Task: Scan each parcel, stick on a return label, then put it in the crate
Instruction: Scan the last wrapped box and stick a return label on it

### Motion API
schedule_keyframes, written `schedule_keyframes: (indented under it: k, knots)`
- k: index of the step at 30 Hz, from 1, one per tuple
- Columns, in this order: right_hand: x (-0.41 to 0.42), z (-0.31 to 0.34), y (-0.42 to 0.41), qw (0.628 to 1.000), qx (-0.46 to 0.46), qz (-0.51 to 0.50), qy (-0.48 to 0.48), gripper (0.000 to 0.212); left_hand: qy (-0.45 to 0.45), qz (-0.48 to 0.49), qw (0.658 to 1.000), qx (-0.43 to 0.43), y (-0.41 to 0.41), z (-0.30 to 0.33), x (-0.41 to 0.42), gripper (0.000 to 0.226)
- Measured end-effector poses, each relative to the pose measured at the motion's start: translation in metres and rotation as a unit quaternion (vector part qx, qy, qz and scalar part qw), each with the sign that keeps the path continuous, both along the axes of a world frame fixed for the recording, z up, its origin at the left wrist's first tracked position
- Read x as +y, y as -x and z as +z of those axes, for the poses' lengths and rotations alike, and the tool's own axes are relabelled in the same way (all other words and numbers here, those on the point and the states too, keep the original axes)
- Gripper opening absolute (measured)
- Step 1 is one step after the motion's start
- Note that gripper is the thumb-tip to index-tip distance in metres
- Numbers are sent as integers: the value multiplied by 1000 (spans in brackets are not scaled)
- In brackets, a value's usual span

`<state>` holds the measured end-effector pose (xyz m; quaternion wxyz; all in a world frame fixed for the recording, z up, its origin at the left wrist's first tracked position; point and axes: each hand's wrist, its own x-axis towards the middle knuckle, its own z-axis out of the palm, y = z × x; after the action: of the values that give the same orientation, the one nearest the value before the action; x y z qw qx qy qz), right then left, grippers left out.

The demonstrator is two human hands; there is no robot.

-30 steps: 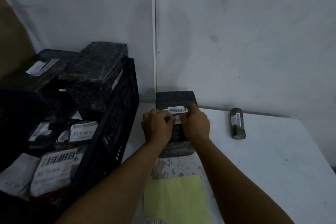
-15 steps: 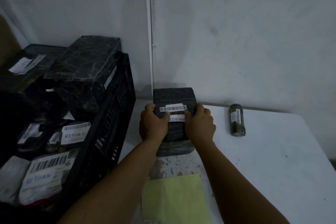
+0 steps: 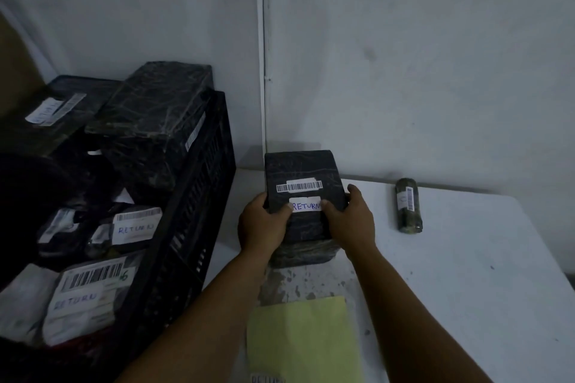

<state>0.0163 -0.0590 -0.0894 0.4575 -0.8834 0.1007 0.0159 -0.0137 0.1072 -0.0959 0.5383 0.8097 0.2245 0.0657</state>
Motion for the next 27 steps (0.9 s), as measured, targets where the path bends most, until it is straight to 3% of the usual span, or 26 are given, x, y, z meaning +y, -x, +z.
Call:
schedule_keyframes:
  k: [3, 6, 8, 14, 27]
  knots:
    - [-2, 1, 2, 999, 34, -19, -19, 72, 24, -6, 1000, -5, 2, 1, 0, 22]
    - [-6, 1, 12, 1000, 17, -10, -19, 45, 42, -15, 999, -15, 8, 2, 1, 19]
    - [-9, 5, 21, 999, 5, -12, -36, 38, 47, -19, 999, -19, 13, 5, 0, 23]
    - [-19, 38, 48, 993, -51, -16, -105, 37, 65, -38, 994, -80, 30, 37, 3, 17]
    - [15, 165, 105, 946, -193, 39, -257, 34, 118, -48, 964, -234, 93, 179, 59, 13]
